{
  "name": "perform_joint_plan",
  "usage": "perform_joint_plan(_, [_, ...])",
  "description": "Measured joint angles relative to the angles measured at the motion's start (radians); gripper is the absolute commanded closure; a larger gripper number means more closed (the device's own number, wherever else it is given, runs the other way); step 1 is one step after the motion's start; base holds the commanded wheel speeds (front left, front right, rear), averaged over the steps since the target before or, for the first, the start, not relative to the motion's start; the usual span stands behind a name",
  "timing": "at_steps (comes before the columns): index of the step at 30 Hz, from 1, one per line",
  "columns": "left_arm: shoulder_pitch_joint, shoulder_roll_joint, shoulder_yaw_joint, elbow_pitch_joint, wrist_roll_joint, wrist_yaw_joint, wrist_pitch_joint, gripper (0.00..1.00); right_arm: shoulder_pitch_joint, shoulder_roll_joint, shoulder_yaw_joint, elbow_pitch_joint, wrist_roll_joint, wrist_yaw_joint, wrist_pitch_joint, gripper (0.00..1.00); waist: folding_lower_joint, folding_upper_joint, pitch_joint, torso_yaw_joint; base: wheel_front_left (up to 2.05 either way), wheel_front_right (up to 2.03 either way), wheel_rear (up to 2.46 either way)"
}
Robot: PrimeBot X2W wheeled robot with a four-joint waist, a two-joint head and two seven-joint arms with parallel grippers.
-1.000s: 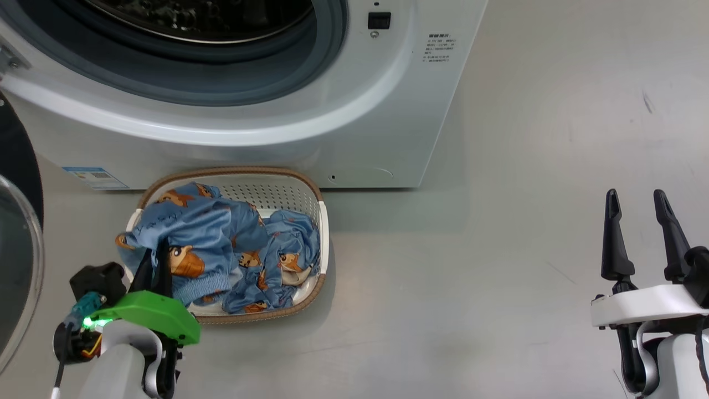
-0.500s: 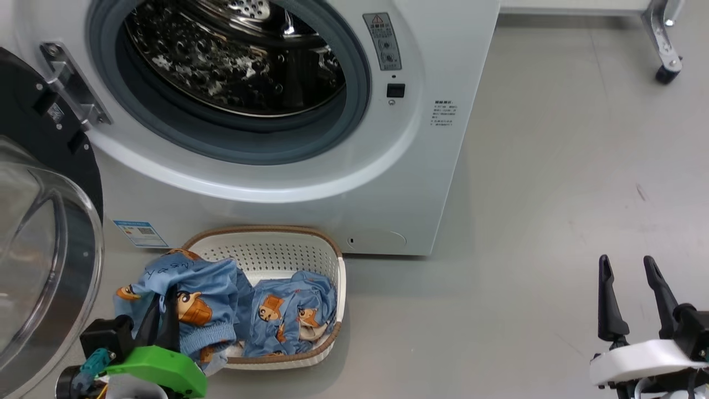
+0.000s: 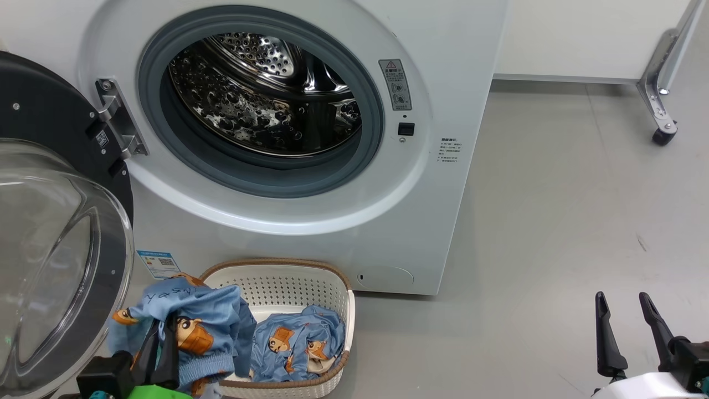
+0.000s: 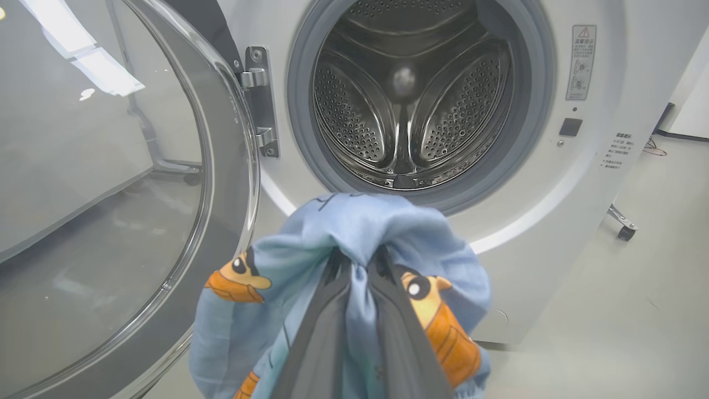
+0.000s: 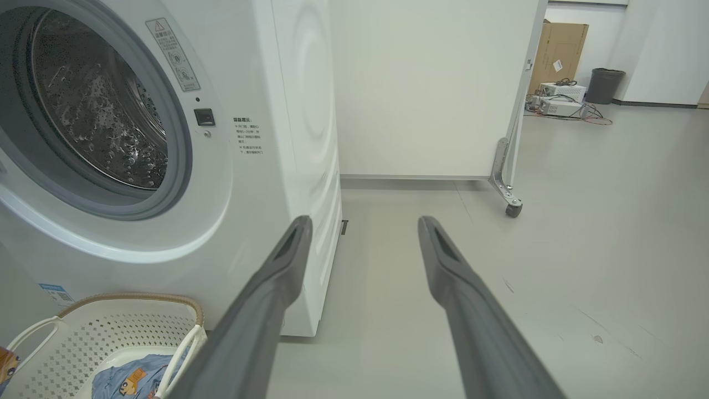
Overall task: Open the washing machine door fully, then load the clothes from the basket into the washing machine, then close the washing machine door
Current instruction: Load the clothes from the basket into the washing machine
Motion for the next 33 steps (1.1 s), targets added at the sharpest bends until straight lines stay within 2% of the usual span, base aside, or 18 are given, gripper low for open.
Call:
perform_joint_plan(17, [0.087, -0.016, -0.029, -0.132, 0.015, 0.000, 0.000, 1.00, 0.025, 0.001, 0.022, -0.016, 0.000, 0.000, 0.000, 0.00, 0.0000, 0.0000, -0.015, 0.003, 0.00, 0.00, 0.00])
perform_joint_plan(33, [0.058, -0.021, -0.025, -0.160, 0.012, 0.000, 0.000, 1.00, 0.021, 0.007, 0.104, -0.030, 0.010, 0.000, 0.000, 0.00, 0.0000, 0.0000, 0.047, -0.070, 0.00, 0.00, 0.00])
